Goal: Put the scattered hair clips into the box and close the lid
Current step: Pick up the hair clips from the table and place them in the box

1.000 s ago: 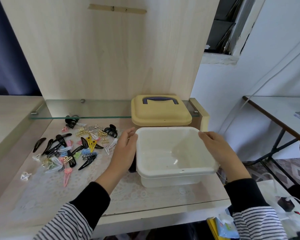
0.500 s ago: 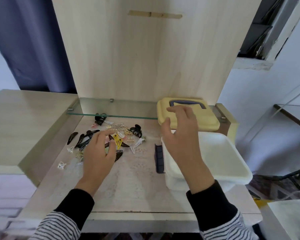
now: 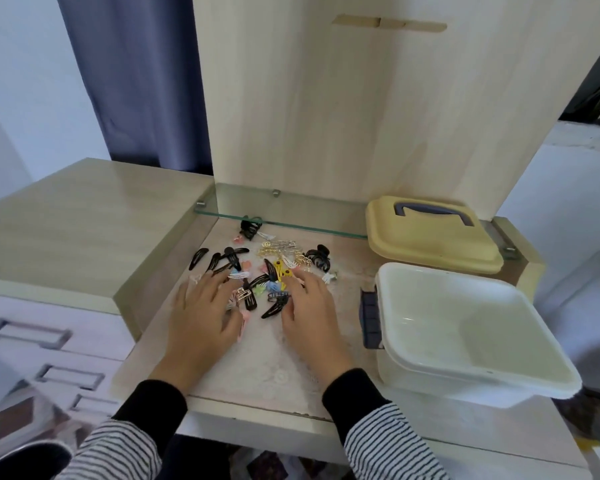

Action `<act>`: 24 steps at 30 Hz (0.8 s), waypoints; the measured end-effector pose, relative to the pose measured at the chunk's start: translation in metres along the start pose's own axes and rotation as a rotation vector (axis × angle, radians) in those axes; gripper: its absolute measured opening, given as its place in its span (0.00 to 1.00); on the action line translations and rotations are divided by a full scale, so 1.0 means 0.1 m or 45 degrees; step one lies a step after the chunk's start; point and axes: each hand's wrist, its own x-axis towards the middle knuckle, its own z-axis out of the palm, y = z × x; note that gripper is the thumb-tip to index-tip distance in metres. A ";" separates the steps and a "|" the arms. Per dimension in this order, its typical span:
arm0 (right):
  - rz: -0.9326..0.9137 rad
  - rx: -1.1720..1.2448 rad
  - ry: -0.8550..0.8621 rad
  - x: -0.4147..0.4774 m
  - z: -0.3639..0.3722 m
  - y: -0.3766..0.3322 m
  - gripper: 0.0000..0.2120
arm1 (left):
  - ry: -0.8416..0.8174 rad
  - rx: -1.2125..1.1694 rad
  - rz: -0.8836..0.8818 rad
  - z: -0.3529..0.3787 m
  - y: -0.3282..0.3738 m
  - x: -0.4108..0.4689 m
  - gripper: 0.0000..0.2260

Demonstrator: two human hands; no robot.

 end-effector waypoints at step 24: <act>-0.058 -0.046 0.069 -0.07 0.21 0.12 0.10 | 0.001 -0.038 0.391 0.01 0.06 0.02 0.11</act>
